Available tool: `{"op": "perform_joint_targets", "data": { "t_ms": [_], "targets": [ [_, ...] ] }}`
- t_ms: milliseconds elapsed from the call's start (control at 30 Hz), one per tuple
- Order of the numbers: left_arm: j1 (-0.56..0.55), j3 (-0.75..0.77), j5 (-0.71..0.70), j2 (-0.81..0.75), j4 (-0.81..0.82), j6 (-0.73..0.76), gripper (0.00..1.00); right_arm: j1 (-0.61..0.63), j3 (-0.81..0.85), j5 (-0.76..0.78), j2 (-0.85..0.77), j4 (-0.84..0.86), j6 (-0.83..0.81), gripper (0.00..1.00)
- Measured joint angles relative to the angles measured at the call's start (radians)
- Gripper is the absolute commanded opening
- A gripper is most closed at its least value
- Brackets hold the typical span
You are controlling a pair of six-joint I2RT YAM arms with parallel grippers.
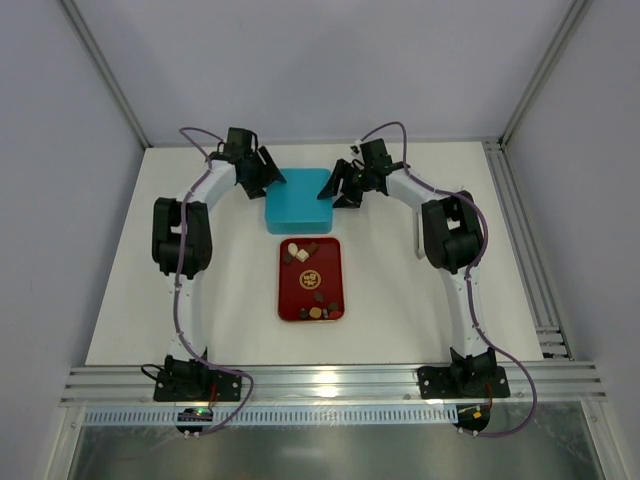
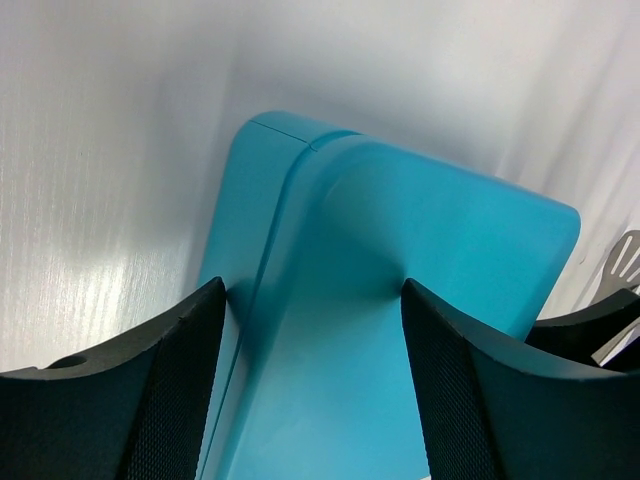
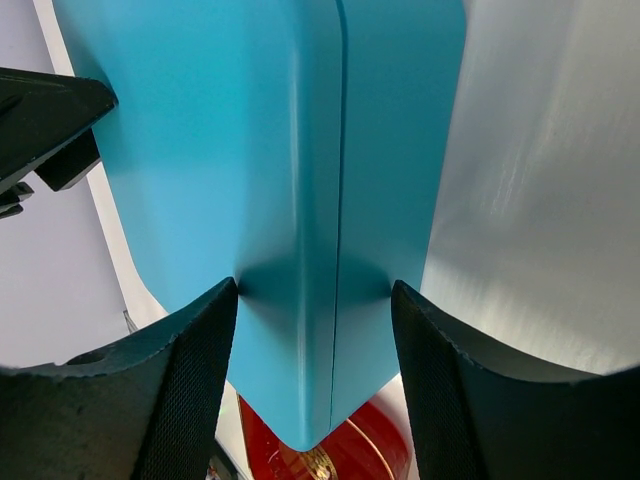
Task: Pack the chocolate
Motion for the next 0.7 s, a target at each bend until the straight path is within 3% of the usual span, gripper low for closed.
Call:
{"op": "perform_joint_targets", "data": {
  "t_ms": [333, 700],
  "targets": [
    [0.005, -0.022, 0.020, -0.004, 0.035, -0.008, 0.61, 0.002, 0.066, 0.031, 0.018, -0.076, -0.019, 0.65],
    [0.007, -0.056, 0.025, -0.014, 0.068, -0.023, 0.43, 0.002, 0.145, 0.055, 0.056, -0.121, -0.029, 0.65]
  ]
}}
